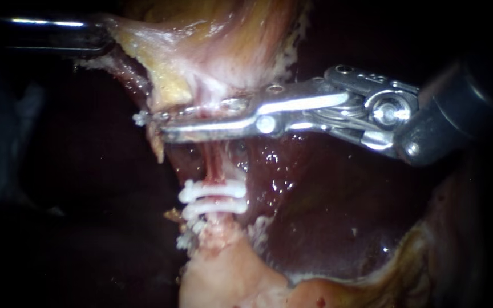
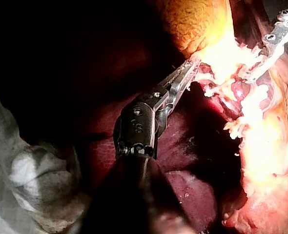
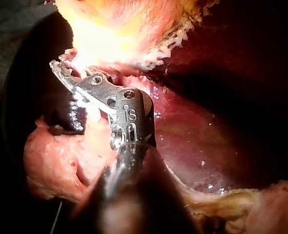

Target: Clipping third clip right tube

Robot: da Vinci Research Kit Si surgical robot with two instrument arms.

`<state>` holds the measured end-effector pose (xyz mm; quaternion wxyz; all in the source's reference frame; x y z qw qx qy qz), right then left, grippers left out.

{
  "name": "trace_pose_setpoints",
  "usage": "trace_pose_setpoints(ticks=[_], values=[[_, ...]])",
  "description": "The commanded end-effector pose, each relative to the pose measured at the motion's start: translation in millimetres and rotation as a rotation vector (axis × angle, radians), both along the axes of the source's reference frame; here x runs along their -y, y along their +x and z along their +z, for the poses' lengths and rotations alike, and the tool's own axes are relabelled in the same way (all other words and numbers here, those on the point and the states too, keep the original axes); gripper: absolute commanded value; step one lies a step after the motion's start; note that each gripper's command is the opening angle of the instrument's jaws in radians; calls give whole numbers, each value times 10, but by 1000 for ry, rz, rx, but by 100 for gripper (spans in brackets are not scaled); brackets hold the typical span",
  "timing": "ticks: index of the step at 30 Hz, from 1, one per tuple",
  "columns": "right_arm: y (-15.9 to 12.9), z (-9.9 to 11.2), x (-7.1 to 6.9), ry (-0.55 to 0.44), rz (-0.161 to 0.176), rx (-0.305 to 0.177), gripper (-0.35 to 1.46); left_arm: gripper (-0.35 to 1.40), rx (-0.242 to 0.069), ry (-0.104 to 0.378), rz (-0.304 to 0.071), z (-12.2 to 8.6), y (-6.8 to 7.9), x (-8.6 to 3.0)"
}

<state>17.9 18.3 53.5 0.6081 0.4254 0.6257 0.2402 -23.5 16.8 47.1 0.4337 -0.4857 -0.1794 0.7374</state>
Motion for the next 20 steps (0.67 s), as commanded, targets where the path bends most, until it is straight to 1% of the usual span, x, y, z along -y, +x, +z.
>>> trace_pose_setpoints(ticks=[1,3,6,12,20], values=[[0,1,0,18,-2,2,-35,-35,0,0,0,0,0,0],[-3,3,-1,52,-6,7,-35,-35,0,0,0,0,0,0],[-6,8,-1,50,-1,8,-35,-35,0,0,0,1,0,0],[-6,16,3,45,-2,9,-35,-35,0,-1,0,1,0,0],[-6,20,4,43,-2,9,-35,-35,2,-2,-2,1,-1,0]])
